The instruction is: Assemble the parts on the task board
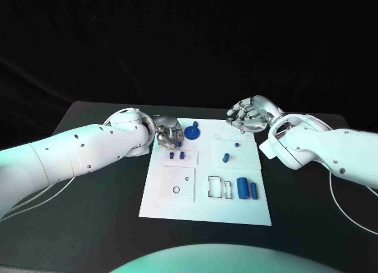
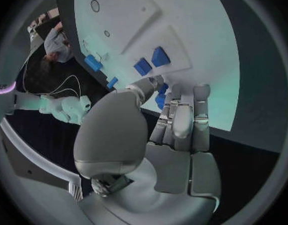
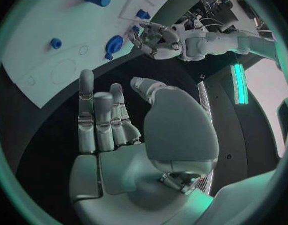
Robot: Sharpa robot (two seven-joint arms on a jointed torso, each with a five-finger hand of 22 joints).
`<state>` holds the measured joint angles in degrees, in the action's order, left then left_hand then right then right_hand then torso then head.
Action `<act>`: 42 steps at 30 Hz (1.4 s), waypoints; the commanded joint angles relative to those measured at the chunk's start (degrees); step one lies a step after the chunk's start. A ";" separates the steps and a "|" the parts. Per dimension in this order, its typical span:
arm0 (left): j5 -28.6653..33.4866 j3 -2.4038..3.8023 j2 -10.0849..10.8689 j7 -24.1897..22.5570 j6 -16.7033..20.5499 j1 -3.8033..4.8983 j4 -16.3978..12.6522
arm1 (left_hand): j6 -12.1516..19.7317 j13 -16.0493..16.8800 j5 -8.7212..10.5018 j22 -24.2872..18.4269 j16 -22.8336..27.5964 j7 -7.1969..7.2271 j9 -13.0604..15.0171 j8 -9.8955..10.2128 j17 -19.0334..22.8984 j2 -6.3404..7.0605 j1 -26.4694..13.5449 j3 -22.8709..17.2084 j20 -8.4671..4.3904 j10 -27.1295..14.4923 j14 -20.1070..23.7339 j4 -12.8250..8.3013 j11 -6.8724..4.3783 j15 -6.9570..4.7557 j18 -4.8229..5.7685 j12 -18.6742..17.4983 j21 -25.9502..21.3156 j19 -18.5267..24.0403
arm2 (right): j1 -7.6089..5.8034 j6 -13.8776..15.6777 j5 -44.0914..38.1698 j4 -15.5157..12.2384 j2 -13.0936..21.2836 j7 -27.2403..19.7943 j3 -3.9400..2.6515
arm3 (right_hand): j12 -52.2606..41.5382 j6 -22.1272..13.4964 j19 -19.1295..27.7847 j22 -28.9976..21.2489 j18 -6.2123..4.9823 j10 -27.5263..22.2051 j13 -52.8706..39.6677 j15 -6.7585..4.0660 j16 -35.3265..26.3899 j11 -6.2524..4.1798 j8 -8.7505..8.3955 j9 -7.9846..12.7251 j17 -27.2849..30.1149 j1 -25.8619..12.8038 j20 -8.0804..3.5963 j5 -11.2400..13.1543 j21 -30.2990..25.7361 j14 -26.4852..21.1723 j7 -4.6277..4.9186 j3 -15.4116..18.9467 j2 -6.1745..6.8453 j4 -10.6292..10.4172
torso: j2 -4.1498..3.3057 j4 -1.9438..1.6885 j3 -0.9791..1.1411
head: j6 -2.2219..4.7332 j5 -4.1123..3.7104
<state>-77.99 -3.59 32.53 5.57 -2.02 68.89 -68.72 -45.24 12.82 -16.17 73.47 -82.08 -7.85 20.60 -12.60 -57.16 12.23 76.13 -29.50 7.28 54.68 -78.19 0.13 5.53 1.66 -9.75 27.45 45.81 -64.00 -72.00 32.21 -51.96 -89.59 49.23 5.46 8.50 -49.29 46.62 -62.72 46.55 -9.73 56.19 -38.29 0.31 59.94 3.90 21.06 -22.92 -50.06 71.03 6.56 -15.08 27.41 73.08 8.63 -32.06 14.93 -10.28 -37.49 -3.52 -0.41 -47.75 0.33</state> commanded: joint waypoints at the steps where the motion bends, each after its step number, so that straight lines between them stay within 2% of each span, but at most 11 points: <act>1: -0.23 0.12 0.15 0.56 0.50 -0.02 0.02 | 0.52 -0.09 -0.42 -0.10 0.33 -0.01 -0.15 0.23 0.45 0.17 -0.63 0.39 0.38 -0.60 0.59 0.02 0.17 -0.02 0.68 -0.02 -0.39 -0.07 | 0.03 -1.23 -1.60 0.07 0.07 0.01 -0.01 | 1.12 -0.64 -0.23 -0.37 -0.68 -0.27 0.86 -0.03 -1.27 0.22 0.39 0.08 1.07 -0.45 -0.02 0.00 -0.67 -0.78 0.08 -0.30 0.37 0.32 | 0.05 0.02 -0.03 | -0.03 -0.03; 7: 0.41 0.29 1.30 0.07 1.54 -0.02 -0.32 | 0.71 -0.52 -0.51 -0.33 1.01 0.25 -0.33 0.04 2.79 0.24 -0.66 0.41 0.71 -2.14 1.71 0.03 0.74 0.43 0.62 -0.76 -1.35 0.32 | 0.03 -5.62 -4.37 0.85 0.42 0.14 -0.01 | 9.65 -1.17 -1.46 -1.25 -0.72 -1.45 7.55 0.26 -1.77 0.76 0.59 0.73 0.75 -0.11 0.18 2.01 -1.64 0.08 0.52 -1.57 0.65 1.70 | 0.06 0.02 -0.03 | 0.09 -0.20; 10: 3.04 0.57 2.53 -1.13 2.82 -0.02 -1.13 | 0.28 -1.20 -0.90 -0.95 2.19 0.10 -0.41 -0.50 6.14 0.21 -0.49 0.21 1.12 -3.54 3.46 -0.09 1.35 0.95 0.32 -1.66 -3.46 1.53 | 0.03 -9.16 -7.57 1.55 0.75 0.13 -0.01 | 17.02 -0.52 -3.92 -0.69 -0.70 -1.24 13.10 0.20 2.89 1.09 0.21 1.52 -4.52 0.89 -0.12 3.26 -0.44 4.53 0.71 -2.60 1.02 3.75 | 0.12 0.06 -0.02 | 0.19 -0.51; 13: 7.37 1.04 4.28 -3.11 4.52 -0.01 -2.36 | -0.17 -1.87 -1.46 -2.52 6.32 -0.30 -0.54 -1.09 16.80 0.49 -0.59 0.27 1.52 -4.59 8.98 -0.22 1.80 1.33 -0.48 -2.27 -8.24 4.54 | 0.03 -12.46 -11.61 2.16 1.20 0.09 -0.01 | 23.78 1.15 -5.92 0.96 -0.67 0.90 18.33 0.34 9.55 1.35 -0.63 2.43 -11.87 1.27 -0.33 5.34 1.83 8.87 0.77 -3.18 1.08 5.73 | 0.12 0.07 -0.02 | 0.27 -0.90; 15: 13.25 1.42 6.04 -5.30 6.31 0.02 -3.62 | -0.30 -2.33 -1.05 -2.75 7.25 -0.57 -0.64 -1.41 18.90 0.96 -1.44 1.24 1.78 -5.48 10.01 0.19 2.00 1.53 -0.50 -2.64 -8.98 4.98 | 0.03 -14.92 -15.85 2.52 1.61 0.17 -0.01 | 26.99 2.59 -6.82 2.14 -0.68 1.49 20.58 0.40 13.48 1.49 -1.01 2.80 -16.36 1.53 -0.47 6.77 3.25 10.84 0.73 -3.44 1.15 6.85 | 0.19 0.03 -0.01 | 0.31 -1.45; 17: 18.74 1.68 7.54 -7.43 8.26 0.04 -4.80 | -0.54 -2.77 -0.85 -3.47 10.96 -1.07 -0.74 -1.91 26.91 0.92 -1.86 2.46 2.09 -6.66 14.73 0.70 2.28 1.78 -0.52 -2.73 -10.56 5.98 | 0.03 -16.59 -19.86 2.72 1.90 0.51 0.00 | 29.31 3.66 -7.22 3.08 -0.65 2.03 22.19 0.46 15.43 1.57 -1.36 3.09 -18.56 1.61 -0.51 7.70 4.26 11.72 0.69 -3.51 1.15 7.60 | 0.18 0.00 0.03 | 0.36 -1.78; 21: 26.57 2.03 10.10 -11.90 13.62 0.04 -7.21 | -2.39 -3.17 -1.40 -5.27 14.51 -1.90 -0.79 -3.27 29.39 0.41 -1.50 3.30 2.31 -6.99 18.07 1.14 2.35 1.95 -0.57 -1.80 -13.94 7.71 | 0.14 -18.37 -28.24 2.85 2.23 1.84 0.00 | 32.39 5.08 -8.63 6.05 -0.20 2.33 24.28 0.53 18.05 1.64 -1.83 3.46 -21.68 1.79 -0.57 8.83 8.03 12.89 0.46 -3.27 1.16 8.42 | 0.24 -0.07 -0.06 | 0.47 -2.26; 22: 28.23 2.06 10.52 -12.84 14.44 0.04 -7.66 | -2.40 -3.40 -1.43 -6.22 15.97 -1.75 -0.99 -3.33 30.37 0.39 -1.43 3.57 2.42 -7.19 19.18 1.29 2.38 2.11 -0.56 -1.53 -15.56 8.42 | 0.23 -18.46 -29.86 2.82 2.27 2.19 0.00 | 33.52 5.23 -9.95 8.37 0.33 2.78 25.05 0.60 19.14 1.72 -2.27 3.71 -23.06 1.75 -0.50 8.74 11.28 13.33 0.63 -3.01 1.17 8.58 | 0.27 -0.08 -0.09 | 0.46 -2.33; 27: 38.04 2.16 12.41 -17.45 17.29 0.00 -10.18 | -2.52 -3.59 -1.55 -7.23 17.41 -2.67 -1.27 -3.42 31.47 -0.19 -0.92 3.48 2.42 -6.63 20.03 1.39 2.32 2.01 -0.59 -0.80 -17.21 8.68 | 0.86 -18.19 -36.47 2.81 2.21 4.07 0.01 | 36.47 6.17 -11.68 12.04 0.98 3.88 26.75 0.77 21.37 1.90 -3.05 4.21 -25.81 1.74 -0.45 8.71 16.10 14.06 0.70 -2.10 1.18 8.85 | 0.14 0.04 -0.15 | 0.58 -2.66; 32: 48.24 2.19 13.95 -21.08 17.70 -0.18 -12.58 | -2.77 -3.84 -1.78 -7.85 18.42 -3.08 -1.47 -3.56 32.19 -0.76 -0.40 3.17 2.43 -6.54 20.84 1.40 2.43 2.09 -0.54 -0.50 -18.34 8.99 | 1.58 -17.46 -40.89 2.92 1.82 5.77 0.01 | 37.51 6.67 -12.30 13.63 1.28 4.47 27.35 0.81 22.44 1.89 -3.35 4.42 -27.22 2.01 -0.44 8.39 18.15 14.38 0.65 -1.87 1.05 8.99 | 0.08 0.02 -0.11 | 0.63 -2.92; 42: 56.93 2.20 15.42 -24.14 17.50 -0.31 -14.16 | -3.33 -4.03 -2.11 -8.03 18.71 -3.00 -1.49 -3.89 32.49 -1.32 0.02 2.82 2.43 -6.63 21.05 1.32 2.48 2.12 -0.53 -0.42 -18.74 8.97 | 2.62 -18.58 -42.72 3.36 0.77 6.50 0.01 | 38.54 7.36 -13.03 15.62 1.64 5.60 27.96 0.79 23.68 1.81 -3.67 4.63 -28.85 2.46 -0.46 7.83 20.69 14.74 0.53 -2.22 0.67 9.10 | 0.01 0.01 -0.07 | 0.49 -2.89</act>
<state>-27.29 -1.45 47.89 -15.10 14.60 68.58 -82.56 -48.13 8.87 -17.98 65.53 -63.60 -10.76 19.18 -16.21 -24.75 11.51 76.09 -26.41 9.72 47.82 -57.53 1.51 8.09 3.91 -9.74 26.79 27.38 -55.58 -69.54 15.31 -91.59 -86.29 50.14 10.74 8.50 -11.03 53.60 -75.26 62.05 -8.85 61.41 -10.37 0.91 83.42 5.76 17.72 -18.35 -74.96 72.86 6.10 -7.02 47.90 83.94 9.25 -34.15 15.70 -1.35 -37.42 -3.51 -0.51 -47.13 -2.60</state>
